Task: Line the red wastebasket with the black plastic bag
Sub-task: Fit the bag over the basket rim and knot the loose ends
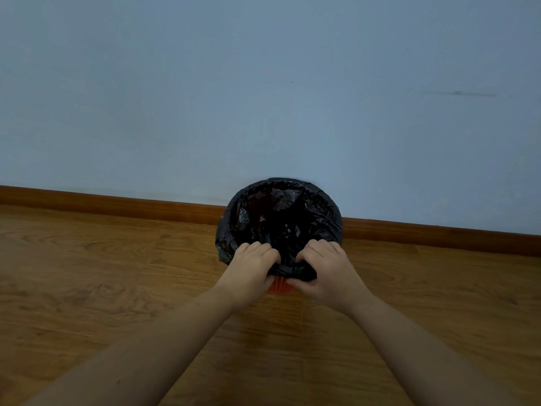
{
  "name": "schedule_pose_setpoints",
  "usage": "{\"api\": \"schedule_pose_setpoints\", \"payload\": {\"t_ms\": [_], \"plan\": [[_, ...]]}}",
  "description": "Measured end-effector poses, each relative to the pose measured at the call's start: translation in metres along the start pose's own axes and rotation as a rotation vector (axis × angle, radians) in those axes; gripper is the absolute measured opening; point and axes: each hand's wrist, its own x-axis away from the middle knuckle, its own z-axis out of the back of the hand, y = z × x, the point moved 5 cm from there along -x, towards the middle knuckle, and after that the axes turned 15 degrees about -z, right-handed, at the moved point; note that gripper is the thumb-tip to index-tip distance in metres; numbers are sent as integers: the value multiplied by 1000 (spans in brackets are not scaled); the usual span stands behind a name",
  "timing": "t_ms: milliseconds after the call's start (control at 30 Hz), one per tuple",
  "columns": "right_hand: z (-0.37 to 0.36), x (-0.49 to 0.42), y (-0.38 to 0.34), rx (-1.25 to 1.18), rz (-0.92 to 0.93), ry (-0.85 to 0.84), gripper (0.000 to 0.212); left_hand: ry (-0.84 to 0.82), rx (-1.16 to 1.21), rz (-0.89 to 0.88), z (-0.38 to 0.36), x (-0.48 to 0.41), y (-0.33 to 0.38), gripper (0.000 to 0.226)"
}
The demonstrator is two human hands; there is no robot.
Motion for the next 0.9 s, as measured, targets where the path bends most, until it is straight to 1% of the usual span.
{"api": "schedule_pose_setpoints", "payload": {"t_ms": [100,267,467,567,667,733,833,900], "plan": [[5,0,2,-6,10,5,28,6,8,-8,1,1,0,17],[7,1,4,31,33,36,17,11,13,-7,4,1,1,19],[2,-3,3,36,4,36,18,79,-15,-62,12,-2,13,28],[0,-4,2,22,-20,51,18,97,-31,-83,14,-6,19,25],[1,-4,2,-4,-26,65,17,78,-42,-85,11,-8,19,22],[3,-3,1,-2,3,57,21,69,-38,-65,8,-7,16,22],[7,0,3,18,41,28,35,85,-21,-23,7,-4,9,22],[10,0,7,43,59,41,33,95,-8,-5,8,-2,6,22]]}}
